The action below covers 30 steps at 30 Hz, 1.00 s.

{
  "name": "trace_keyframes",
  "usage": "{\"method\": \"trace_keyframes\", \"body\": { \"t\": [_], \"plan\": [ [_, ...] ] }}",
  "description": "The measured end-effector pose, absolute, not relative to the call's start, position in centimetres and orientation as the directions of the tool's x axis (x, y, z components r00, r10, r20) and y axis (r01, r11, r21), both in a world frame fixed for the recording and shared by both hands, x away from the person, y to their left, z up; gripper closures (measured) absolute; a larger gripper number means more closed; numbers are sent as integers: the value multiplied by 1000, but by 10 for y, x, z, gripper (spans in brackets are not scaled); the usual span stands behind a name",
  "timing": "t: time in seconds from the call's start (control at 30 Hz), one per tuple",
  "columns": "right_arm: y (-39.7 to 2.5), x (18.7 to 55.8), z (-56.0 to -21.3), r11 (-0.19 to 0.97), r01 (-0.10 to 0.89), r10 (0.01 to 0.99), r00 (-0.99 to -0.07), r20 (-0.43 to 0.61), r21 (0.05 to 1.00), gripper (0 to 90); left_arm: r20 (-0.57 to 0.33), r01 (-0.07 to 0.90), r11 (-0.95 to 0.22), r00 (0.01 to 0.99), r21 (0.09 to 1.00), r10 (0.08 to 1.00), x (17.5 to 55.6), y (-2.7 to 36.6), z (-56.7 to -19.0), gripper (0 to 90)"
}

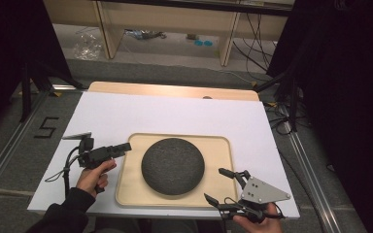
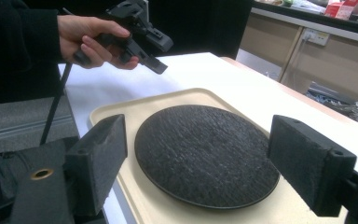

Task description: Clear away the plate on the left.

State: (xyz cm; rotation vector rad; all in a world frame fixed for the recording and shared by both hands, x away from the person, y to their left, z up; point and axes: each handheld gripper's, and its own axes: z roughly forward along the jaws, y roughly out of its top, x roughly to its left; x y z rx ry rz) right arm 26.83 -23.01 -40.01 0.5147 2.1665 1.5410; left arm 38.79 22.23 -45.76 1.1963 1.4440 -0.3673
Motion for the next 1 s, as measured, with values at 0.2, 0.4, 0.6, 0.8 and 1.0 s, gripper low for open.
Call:
{"method": "trace_keyframes", "body": {
  "t": [0.2,0.4,0.6,0.8,1.0],
  "plan": [
    [-230,268,-400,313,52,531,-837,-130,948,210,-864,805,426,200,413,461,386,227,-454,298],
    [-230,269,-401,309,49,527,-840,-128,950,210,-854,792,415,240,448,462,383,233,-451,276],
    [-230,268,-400,315,51,529,-839,-130,948,210,-830,774,395,286,494,478,379,236,-446,264],
    [-230,268,-401,316,51,528,-839,-130,947,210,-801,760,367,323,537,504,375,239,-441,253],
    [-230,268,-400,317,52,529,-839,-131,947,210,-768,743,335,360,580,530,370,241,-435,244]
  ]
}}
